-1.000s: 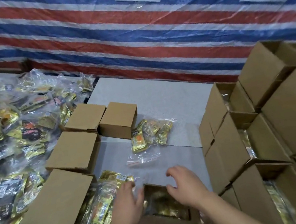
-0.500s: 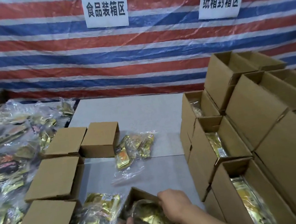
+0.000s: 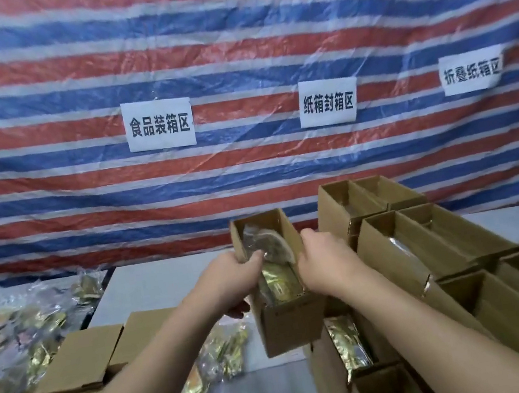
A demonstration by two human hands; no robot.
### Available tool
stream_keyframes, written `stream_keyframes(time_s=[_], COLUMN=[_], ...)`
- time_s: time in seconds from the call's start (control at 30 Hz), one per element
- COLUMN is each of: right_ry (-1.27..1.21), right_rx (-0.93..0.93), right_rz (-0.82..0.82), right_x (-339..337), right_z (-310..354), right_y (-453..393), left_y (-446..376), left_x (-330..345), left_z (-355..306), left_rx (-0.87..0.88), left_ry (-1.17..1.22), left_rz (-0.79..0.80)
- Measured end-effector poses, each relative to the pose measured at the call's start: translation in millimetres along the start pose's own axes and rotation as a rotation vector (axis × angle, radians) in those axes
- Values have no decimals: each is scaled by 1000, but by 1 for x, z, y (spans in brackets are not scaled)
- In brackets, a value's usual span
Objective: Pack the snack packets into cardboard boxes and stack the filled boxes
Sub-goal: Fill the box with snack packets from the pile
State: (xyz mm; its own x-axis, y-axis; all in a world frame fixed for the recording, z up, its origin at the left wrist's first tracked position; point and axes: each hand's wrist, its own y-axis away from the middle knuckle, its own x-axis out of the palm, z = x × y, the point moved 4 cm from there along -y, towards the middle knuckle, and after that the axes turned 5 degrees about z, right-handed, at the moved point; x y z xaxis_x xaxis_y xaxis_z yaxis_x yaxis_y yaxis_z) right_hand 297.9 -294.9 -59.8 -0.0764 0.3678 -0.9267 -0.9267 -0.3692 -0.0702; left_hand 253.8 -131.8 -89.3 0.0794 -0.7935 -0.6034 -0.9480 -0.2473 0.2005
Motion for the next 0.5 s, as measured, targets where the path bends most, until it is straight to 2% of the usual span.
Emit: stream_keyframes(time_s=[0.13,0.23,0.37,0.5], right_ry=[61,128,277,391], right_rx=[87,100,87,24], right_rz=[11,51,69,5], right_x=[-35,-42,-49,-48], right_z=[-25,-44,-65,-75], right_y=[-40,-69,-106,-134], left_y=[-33,-68,-113,-148], left_x=[24,40,54,62], left_z=[-46,-68,-81,-87], left_rx=[-88,-66,-46,-44], left_ry=[-72,-75,-63,-94], left_rz=[182,279,328,336])
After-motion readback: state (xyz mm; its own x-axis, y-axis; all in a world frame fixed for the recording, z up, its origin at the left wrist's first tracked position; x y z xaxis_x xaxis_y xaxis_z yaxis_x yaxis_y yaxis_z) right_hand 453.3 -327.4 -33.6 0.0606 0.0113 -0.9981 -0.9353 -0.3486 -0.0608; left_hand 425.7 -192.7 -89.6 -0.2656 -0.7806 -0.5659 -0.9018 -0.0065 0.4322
